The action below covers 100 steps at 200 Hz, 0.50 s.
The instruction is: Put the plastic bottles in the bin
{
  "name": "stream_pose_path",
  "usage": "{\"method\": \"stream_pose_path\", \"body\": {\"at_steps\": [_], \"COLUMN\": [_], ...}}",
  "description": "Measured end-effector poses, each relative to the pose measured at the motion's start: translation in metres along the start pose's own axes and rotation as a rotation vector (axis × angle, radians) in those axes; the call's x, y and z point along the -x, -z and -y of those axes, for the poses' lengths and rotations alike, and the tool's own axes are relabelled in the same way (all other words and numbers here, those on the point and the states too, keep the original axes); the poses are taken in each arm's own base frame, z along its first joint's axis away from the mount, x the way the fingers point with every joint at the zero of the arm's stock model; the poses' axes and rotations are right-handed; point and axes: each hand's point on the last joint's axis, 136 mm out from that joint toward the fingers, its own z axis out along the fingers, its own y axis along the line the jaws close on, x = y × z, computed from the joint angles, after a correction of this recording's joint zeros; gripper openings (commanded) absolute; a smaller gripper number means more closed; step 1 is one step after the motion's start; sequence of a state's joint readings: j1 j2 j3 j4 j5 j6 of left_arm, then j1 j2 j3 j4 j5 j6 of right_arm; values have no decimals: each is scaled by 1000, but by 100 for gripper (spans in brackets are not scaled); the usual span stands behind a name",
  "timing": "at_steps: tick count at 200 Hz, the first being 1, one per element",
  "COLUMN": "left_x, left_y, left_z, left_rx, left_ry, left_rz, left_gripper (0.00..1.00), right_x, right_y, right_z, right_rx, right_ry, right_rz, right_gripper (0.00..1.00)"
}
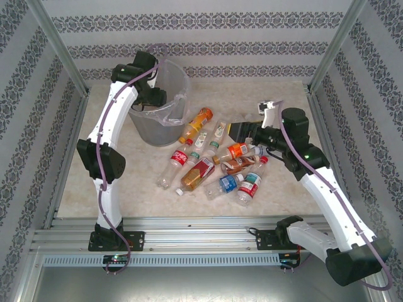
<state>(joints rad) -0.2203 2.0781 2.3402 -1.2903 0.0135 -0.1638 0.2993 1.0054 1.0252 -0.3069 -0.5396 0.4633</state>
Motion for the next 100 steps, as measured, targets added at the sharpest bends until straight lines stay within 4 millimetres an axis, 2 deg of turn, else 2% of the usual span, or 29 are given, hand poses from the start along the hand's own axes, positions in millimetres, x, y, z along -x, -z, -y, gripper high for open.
{"method": "stream_pose_path", "body": {"at_steps": [26, 58, 100], "left_x": [5, 21, 35], "left_y": [5, 23, 45], "left_z": [0, 2, 8], "left_rx": [1, -12, -52], "left_ry": [2, 7, 8], "left_rz": [19, 89, 164], "left_gripper": [87, 100, 100], "right_x": [-3, -4, -9], "right_y": [0, -1, -1], "right_z": [4, 13, 36], "right_rx": [-17, -63, -172], "right_ry": [9, 22, 15], "right_rz": [-11, -4, -2], "right_gripper": [98, 98, 98]}}
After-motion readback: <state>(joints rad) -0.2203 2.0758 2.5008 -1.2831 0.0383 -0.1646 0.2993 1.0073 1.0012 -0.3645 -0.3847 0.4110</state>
